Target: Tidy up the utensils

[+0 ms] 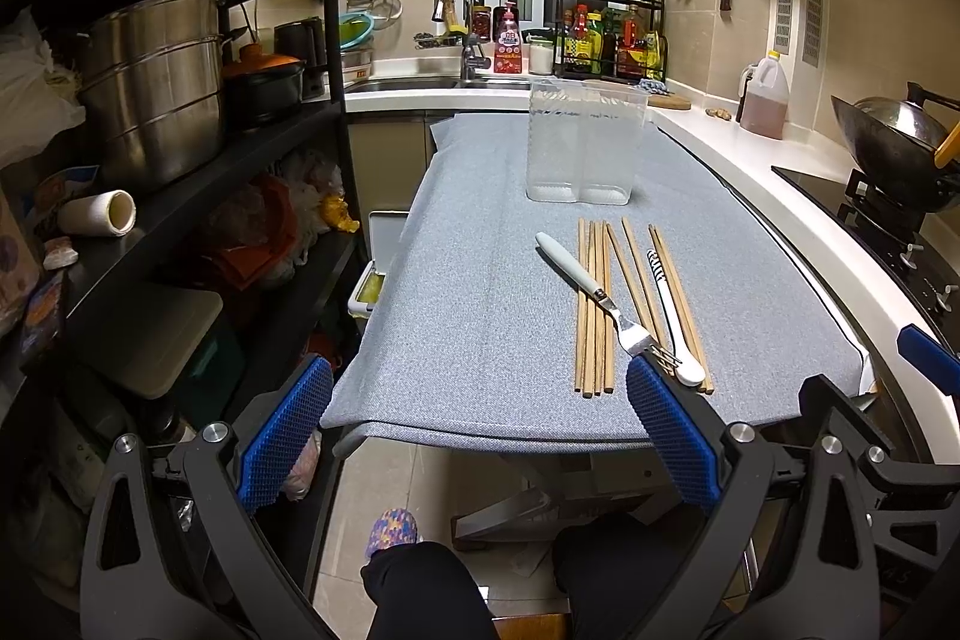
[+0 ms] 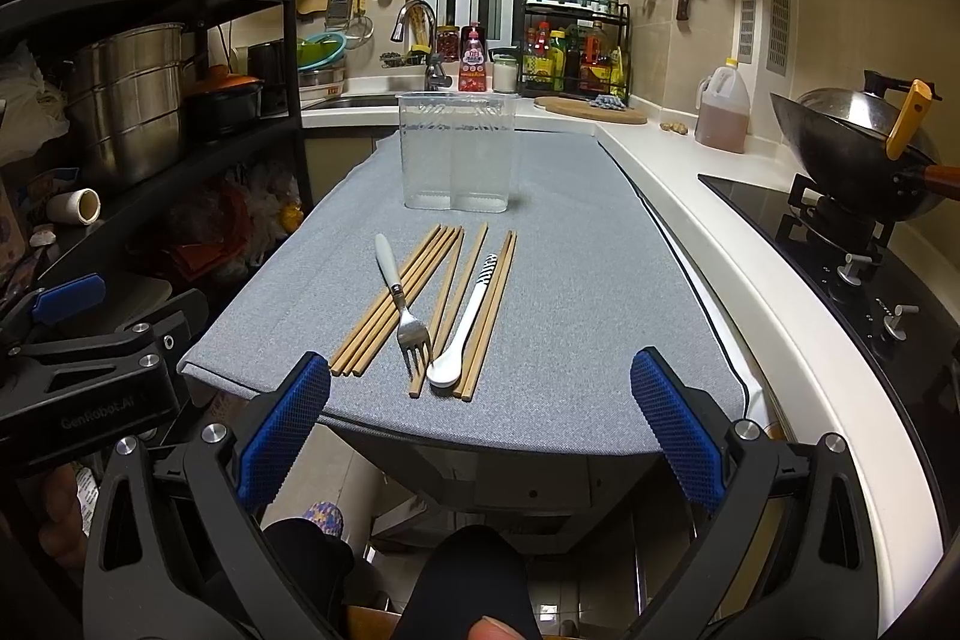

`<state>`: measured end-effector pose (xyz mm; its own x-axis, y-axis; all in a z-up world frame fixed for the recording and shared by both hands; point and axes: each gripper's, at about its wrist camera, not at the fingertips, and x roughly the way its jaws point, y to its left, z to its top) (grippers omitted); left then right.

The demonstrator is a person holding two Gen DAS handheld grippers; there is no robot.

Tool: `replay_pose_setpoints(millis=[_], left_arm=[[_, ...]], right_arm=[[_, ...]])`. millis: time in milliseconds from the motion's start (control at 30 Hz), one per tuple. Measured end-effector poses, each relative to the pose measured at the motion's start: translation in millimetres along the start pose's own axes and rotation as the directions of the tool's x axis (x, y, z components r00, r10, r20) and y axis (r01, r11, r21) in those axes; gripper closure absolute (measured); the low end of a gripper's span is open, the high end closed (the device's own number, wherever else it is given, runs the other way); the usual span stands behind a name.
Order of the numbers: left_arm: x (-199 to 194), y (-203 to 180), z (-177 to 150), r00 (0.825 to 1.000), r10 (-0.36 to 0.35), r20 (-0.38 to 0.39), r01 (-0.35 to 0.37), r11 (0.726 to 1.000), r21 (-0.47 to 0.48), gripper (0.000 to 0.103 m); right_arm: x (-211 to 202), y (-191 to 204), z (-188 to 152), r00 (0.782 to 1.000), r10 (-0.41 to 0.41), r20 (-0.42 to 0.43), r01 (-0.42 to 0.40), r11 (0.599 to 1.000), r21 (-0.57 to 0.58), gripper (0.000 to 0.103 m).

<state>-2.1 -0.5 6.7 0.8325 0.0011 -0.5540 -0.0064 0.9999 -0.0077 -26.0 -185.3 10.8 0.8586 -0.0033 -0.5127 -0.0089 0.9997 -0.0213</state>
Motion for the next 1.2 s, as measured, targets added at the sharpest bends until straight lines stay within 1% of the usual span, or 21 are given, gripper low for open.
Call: replay_pose_setpoints(millis=[1200], left_arm=[[2.7,3.0,-1.5,1.000,0.004,-0.002,-0.004,1.000,0.006,0.008]], right_arm=[[-2.2,-2.7,1.5,1.000,-0.004,0.008,0.004,1.000,-0.002,0.005]])
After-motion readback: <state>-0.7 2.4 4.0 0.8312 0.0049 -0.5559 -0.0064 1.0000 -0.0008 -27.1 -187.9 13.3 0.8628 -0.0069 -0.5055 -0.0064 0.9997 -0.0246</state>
